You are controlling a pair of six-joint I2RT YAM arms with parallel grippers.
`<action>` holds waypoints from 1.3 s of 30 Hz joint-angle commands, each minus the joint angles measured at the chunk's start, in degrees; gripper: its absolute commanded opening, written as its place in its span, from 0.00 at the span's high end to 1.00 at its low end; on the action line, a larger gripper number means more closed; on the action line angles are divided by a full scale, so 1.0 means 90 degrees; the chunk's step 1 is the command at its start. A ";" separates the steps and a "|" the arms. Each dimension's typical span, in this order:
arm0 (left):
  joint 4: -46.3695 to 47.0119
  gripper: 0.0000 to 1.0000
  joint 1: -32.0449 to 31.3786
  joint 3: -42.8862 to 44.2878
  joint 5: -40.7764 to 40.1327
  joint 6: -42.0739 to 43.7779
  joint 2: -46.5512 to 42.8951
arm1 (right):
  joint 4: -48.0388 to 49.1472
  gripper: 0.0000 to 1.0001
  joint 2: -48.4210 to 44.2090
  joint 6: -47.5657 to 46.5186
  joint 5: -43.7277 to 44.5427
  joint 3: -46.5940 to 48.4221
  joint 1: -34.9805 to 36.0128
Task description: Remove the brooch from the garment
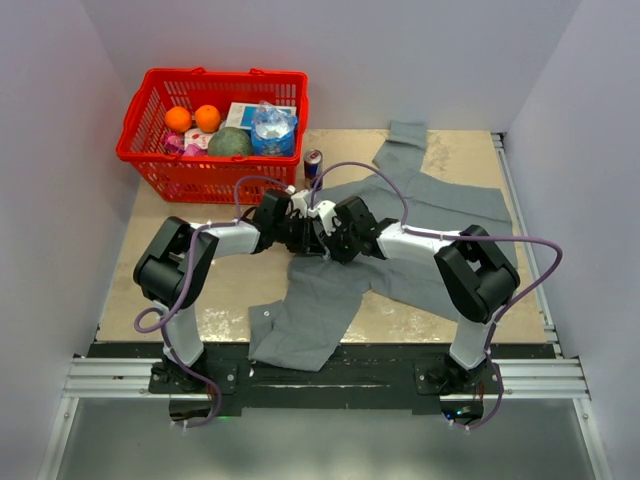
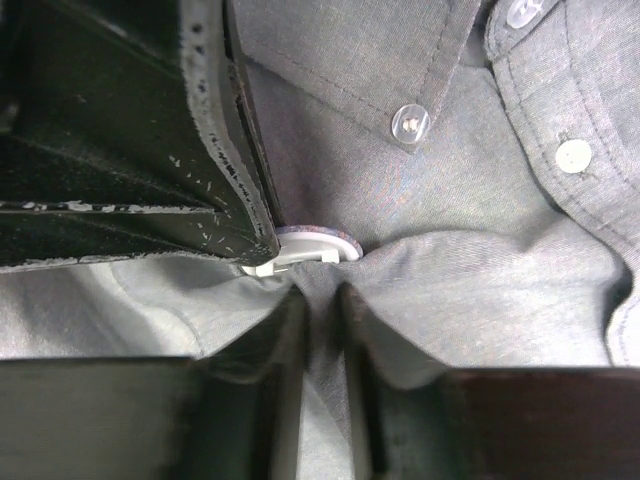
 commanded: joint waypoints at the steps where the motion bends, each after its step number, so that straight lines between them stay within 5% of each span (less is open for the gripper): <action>1: -0.0095 1.00 0.0024 0.0164 0.0100 0.0199 0.0076 | -0.0026 0.82 -0.0089 -0.0224 0.0227 0.0306 0.0012; 11: 0.0041 1.00 0.0024 0.0281 0.0286 0.0267 0.0135 | -0.0114 0.74 -0.0069 -0.0175 0.0149 0.0248 -0.0018; 15: 0.0041 1.00 0.0024 0.0311 0.0296 0.0316 0.0155 | -0.0084 0.65 -0.0157 -0.0048 -0.0631 0.0248 -0.0242; 29: 0.0032 1.00 0.0024 0.0330 0.0345 0.0394 0.0194 | 0.0023 0.60 -0.0050 0.0187 -0.1697 0.0414 -0.0633; 39: 0.0120 1.00 0.0024 0.0379 0.0471 0.0355 0.0223 | 0.0023 0.58 0.0243 0.0197 -0.1347 0.0609 -0.0633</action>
